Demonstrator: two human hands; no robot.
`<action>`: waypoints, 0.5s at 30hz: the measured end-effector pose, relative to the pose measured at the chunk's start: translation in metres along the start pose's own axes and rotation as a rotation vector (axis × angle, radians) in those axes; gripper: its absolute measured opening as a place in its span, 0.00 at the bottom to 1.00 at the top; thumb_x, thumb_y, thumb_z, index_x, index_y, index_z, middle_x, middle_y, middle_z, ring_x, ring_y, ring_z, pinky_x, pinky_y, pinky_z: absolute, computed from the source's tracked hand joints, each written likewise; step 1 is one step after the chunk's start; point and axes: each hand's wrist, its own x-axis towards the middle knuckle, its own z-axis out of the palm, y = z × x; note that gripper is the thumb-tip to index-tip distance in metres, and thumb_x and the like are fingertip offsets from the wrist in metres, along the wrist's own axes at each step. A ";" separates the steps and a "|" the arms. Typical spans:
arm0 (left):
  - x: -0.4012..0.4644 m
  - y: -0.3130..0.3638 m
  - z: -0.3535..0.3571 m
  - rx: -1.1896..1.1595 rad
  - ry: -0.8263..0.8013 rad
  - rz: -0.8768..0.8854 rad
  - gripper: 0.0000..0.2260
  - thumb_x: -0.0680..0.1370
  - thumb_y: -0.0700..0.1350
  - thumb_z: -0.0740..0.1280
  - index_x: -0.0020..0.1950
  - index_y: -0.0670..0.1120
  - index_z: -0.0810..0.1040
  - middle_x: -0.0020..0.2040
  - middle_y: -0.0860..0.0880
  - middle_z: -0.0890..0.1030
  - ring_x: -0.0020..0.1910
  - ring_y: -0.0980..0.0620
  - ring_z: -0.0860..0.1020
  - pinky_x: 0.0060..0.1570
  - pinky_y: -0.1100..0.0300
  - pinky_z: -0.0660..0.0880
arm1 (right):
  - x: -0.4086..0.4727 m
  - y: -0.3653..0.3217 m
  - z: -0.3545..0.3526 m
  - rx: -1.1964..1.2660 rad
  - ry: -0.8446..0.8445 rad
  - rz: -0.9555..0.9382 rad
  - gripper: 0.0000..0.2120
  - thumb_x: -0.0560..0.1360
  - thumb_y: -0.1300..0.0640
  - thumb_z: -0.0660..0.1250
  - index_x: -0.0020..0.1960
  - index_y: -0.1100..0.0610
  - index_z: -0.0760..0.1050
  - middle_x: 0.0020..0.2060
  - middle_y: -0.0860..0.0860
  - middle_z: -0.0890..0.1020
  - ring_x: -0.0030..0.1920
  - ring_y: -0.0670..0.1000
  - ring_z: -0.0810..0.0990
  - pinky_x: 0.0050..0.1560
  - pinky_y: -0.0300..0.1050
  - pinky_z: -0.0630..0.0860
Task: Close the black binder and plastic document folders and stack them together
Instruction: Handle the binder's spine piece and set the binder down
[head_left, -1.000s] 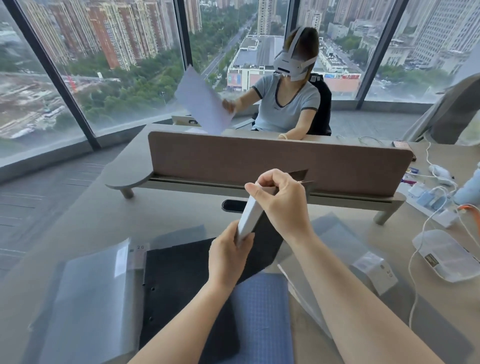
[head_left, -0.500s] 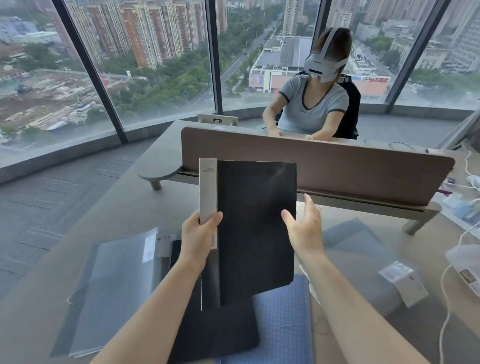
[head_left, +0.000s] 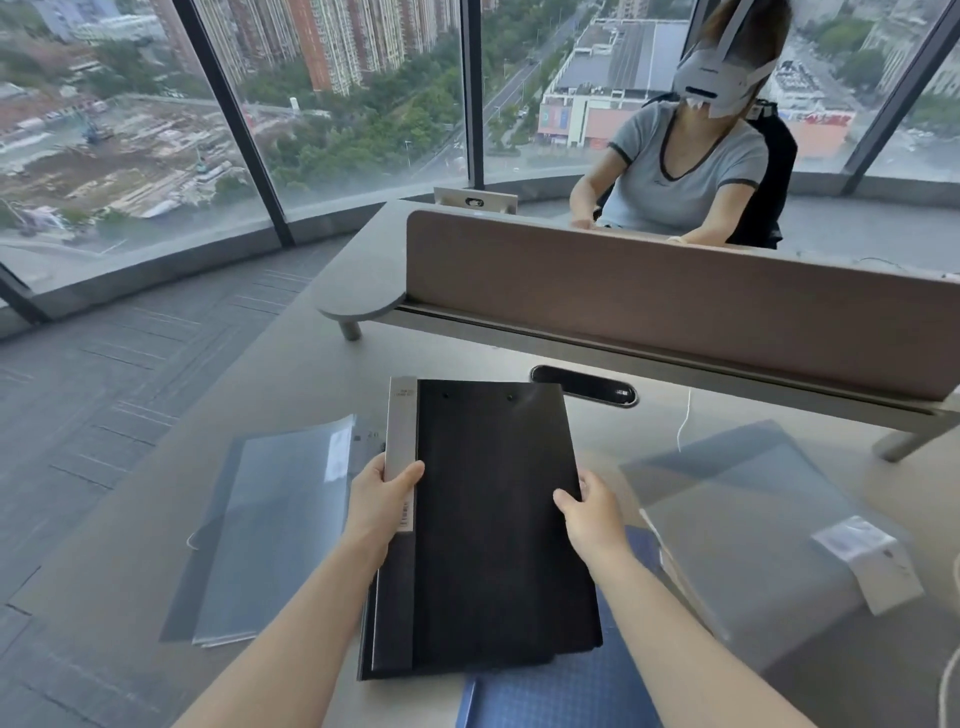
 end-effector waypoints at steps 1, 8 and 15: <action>0.002 -0.008 -0.003 0.021 0.007 -0.005 0.06 0.78 0.42 0.69 0.53 0.44 0.79 0.46 0.46 0.83 0.41 0.50 0.81 0.41 0.56 0.78 | -0.001 0.003 0.004 -0.001 -0.016 0.023 0.14 0.77 0.61 0.63 0.61 0.51 0.75 0.55 0.47 0.82 0.57 0.51 0.80 0.61 0.54 0.77; 0.020 -0.048 -0.017 0.215 -0.032 -0.112 0.16 0.75 0.41 0.64 0.62 0.51 0.76 0.54 0.50 0.83 0.52 0.48 0.82 0.57 0.44 0.79 | 0.007 0.026 0.029 -0.056 -0.041 0.143 0.14 0.78 0.64 0.59 0.58 0.51 0.76 0.53 0.49 0.83 0.51 0.53 0.82 0.55 0.56 0.80; 0.025 -0.049 -0.015 0.349 -0.025 -0.117 0.17 0.75 0.37 0.61 0.60 0.52 0.71 0.53 0.51 0.80 0.51 0.48 0.79 0.48 0.51 0.78 | 0.015 0.030 0.045 -0.078 -0.080 0.158 0.20 0.78 0.67 0.57 0.66 0.52 0.74 0.57 0.49 0.82 0.53 0.52 0.81 0.53 0.52 0.80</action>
